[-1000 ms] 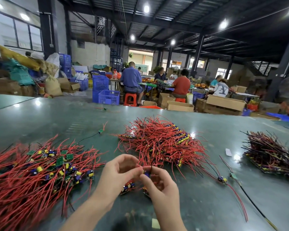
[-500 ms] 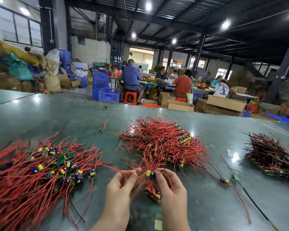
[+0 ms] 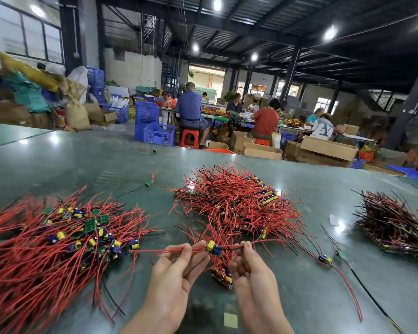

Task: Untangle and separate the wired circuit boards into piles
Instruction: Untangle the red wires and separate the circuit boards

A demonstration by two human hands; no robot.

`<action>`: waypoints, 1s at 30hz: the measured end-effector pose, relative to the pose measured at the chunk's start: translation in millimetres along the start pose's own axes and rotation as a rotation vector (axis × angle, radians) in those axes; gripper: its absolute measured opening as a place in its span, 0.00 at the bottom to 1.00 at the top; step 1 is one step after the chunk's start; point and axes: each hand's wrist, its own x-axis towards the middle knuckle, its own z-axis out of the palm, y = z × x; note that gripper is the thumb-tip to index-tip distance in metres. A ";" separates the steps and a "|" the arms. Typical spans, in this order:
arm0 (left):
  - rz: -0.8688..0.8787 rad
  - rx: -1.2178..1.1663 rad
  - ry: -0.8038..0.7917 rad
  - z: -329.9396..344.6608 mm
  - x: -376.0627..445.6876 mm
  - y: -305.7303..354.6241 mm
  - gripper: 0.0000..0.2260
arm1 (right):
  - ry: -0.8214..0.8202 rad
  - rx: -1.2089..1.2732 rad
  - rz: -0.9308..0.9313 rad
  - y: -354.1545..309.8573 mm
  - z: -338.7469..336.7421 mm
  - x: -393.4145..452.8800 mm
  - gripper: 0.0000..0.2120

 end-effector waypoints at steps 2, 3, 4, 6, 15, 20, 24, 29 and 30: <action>-0.038 0.006 -0.020 -0.6 0.7 2.9 0.07 | -0.028 -0.003 -0.040 -1.9 1.3 -0.2 0.06; -0.062 0.024 -0.043 -1.3 0.3 3.7 0.06 | -0.034 -0.008 -0.084 -3.8 1.4 -0.5 0.07; -0.081 0.058 -0.069 -2.1 -0.3 4.0 0.05 | -0.032 -0.035 -0.146 -6.0 0.8 -0.7 0.07; -0.080 0.148 -0.114 -2.6 -1.9 4.1 0.04 | -0.017 -0.128 -0.282 -10.5 -1.1 -1.4 0.06; -0.030 0.137 -0.110 -2.3 -3.8 4.0 0.10 | 0.090 0.041 -0.267 -14.7 -5.7 -1.8 0.05; 0.101 0.104 -0.011 -3.6 -5.0 6.9 0.11 | 0.119 0.105 -0.296 -16.0 -5.3 -1.1 0.05; 0.223 0.049 -0.010 1.7 -8.1 6.6 0.11 | 0.076 0.119 -0.419 -13.8 1.0 -5.2 0.07; 0.363 0.108 -0.199 -6.0 -4.4 20.4 0.12 | -0.049 0.027 -0.616 -17.7 7.8 -17.0 0.11; 0.489 0.255 -0.274 -8.4 -1.8 25.9 0.17 | -0.056 0.045 -0.591 -20.9 6.8 -15.9 0.12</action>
